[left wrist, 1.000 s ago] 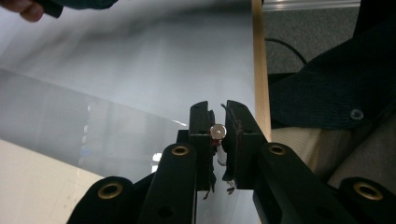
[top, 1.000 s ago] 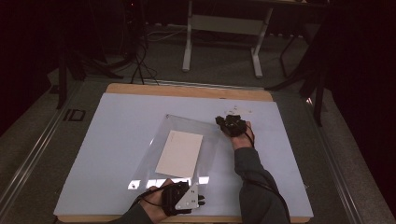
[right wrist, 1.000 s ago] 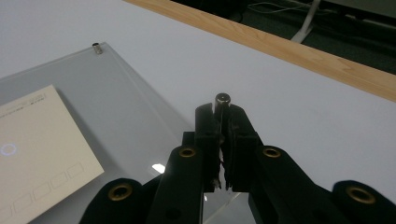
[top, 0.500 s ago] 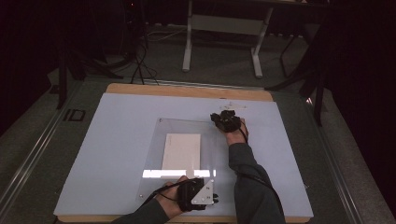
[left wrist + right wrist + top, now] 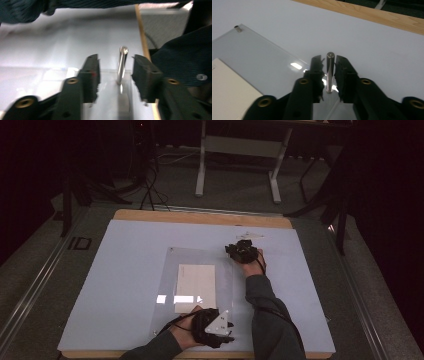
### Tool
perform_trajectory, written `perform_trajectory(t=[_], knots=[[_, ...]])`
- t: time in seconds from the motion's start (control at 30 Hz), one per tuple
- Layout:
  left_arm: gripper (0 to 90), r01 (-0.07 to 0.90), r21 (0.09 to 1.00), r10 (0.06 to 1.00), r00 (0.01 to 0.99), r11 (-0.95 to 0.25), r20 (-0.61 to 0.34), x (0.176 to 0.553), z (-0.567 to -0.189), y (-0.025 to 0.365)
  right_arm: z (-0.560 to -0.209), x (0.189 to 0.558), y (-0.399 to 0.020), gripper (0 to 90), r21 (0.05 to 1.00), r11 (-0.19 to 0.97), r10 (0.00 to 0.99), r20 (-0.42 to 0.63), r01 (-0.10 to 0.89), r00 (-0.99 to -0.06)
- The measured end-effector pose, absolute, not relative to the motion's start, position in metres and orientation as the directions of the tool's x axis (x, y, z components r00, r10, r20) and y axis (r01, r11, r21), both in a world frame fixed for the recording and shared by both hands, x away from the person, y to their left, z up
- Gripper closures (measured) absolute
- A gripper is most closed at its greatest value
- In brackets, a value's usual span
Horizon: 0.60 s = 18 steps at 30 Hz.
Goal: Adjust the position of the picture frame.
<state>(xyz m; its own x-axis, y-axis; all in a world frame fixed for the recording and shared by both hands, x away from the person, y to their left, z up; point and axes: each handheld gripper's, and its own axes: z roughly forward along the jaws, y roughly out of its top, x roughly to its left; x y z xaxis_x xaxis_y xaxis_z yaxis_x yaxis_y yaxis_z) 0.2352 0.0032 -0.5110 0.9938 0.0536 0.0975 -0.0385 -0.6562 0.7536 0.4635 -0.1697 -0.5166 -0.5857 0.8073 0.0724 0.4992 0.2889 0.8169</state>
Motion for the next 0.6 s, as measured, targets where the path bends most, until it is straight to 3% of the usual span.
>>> perform_trajectory(t=[0.17,0.6], knots=[[50.3,0.013,0.799,0.109,0.992,-0.601,0.066,0.241,-0.504,0.030,-0.513,0.454,-0.176,65.6,0.824,0.316,0.786,0.051,0.471,-0.616],[54.5,0.157,0.835,0.363,0.930,-0.528,0.055,0.306,-0.492,0.055,-0.511,0.405,-0.199,69.0,0.852,0.332,0.732,0.038,0.405,-0.680]])
